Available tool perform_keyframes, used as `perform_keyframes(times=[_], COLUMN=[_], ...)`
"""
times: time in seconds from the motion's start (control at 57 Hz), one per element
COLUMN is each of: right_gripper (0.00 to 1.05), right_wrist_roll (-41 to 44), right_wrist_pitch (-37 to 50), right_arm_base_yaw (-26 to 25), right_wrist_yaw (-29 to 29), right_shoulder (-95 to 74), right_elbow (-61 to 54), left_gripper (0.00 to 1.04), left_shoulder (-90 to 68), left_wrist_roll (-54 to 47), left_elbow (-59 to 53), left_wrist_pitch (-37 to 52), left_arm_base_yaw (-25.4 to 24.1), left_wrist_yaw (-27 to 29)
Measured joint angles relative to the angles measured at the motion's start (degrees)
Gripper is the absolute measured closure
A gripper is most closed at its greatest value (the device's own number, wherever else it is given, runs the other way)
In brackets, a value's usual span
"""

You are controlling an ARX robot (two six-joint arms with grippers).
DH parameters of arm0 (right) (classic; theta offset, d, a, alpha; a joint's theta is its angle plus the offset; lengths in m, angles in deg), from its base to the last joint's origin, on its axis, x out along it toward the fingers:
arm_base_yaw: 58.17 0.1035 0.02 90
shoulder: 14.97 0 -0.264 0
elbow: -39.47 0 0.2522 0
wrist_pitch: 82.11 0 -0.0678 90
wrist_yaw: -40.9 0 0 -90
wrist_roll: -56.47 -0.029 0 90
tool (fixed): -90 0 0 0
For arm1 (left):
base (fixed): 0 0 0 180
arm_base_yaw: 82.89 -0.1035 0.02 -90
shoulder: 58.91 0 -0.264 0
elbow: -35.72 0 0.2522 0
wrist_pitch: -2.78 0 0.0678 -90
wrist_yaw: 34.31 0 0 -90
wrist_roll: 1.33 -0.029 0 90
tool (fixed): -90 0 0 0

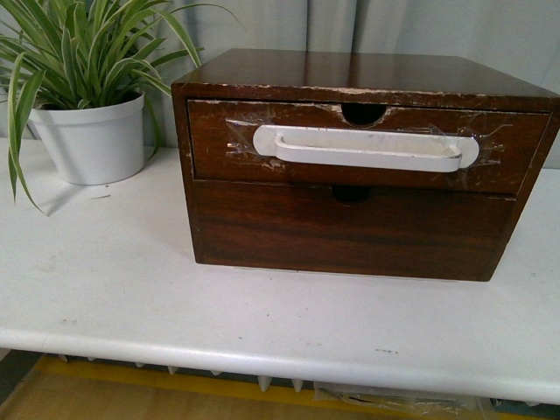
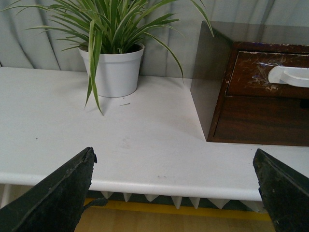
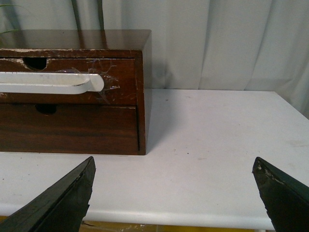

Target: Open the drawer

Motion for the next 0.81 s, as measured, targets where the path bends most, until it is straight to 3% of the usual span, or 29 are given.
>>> perform_keyframes(times=[0.807], right_gripper=[0.09], right_wrist_roll=[0.00], right_wrist_pitch=[0.00], right_arm_base_yaw=[0.00], right_wrist_yaw=[0.00], right_shoulder=[0.00], right_elbow=[0.00], left_gripper=[0.06], left_shoulder=[0.00], left_wrist_roll=[0.00], left_elbow=[-0.02], left_wrist_pitch=[0.00], left_arm_base_yaw=[0.00], left_wrist_yaw=[0.00])
